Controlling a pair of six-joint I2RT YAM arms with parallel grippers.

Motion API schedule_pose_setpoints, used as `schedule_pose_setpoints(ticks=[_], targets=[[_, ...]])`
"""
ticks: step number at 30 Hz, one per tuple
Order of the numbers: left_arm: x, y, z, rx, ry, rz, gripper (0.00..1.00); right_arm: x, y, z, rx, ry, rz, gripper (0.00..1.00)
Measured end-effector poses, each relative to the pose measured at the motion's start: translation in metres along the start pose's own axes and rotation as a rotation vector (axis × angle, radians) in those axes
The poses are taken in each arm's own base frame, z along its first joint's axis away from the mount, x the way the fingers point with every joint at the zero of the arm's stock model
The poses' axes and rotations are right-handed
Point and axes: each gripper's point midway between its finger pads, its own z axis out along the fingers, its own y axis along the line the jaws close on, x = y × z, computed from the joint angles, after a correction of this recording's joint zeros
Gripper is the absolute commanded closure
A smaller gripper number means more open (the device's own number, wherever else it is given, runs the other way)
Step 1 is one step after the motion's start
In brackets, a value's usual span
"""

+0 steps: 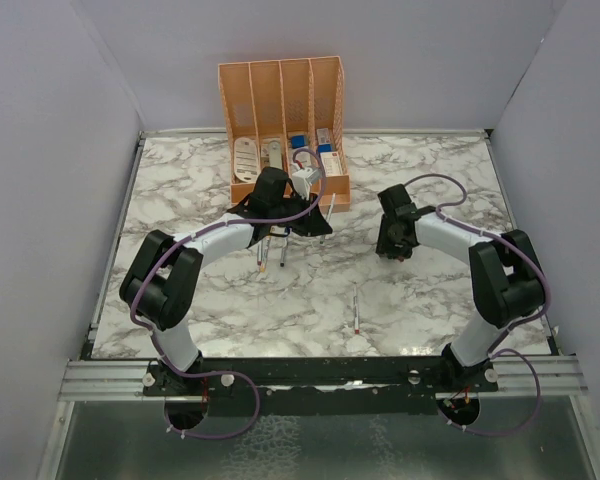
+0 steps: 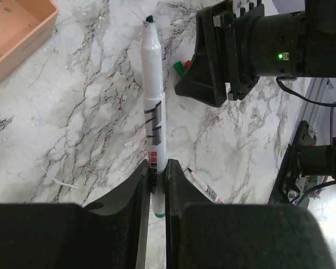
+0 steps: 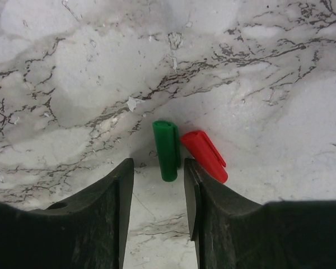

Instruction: Insert the pens into the pen caps

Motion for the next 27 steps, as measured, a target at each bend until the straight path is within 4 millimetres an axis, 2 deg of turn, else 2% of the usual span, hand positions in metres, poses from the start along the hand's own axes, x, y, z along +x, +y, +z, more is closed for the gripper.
schedule_pose_setpoints(ticks=[9,27], targets=[[0.0000,0.0000,0.0000,0.000,0.000,0.000,1.00,-0.0086,0.0055,0.0048,-0.004,-0.008,-0.017,0.62],[0.0001,0.0001,0.0000,0.000,0.000,0.001,1.00,-0.0111,0.0086,0.0099,-0.002,-0.001,-0.021,0.69]])
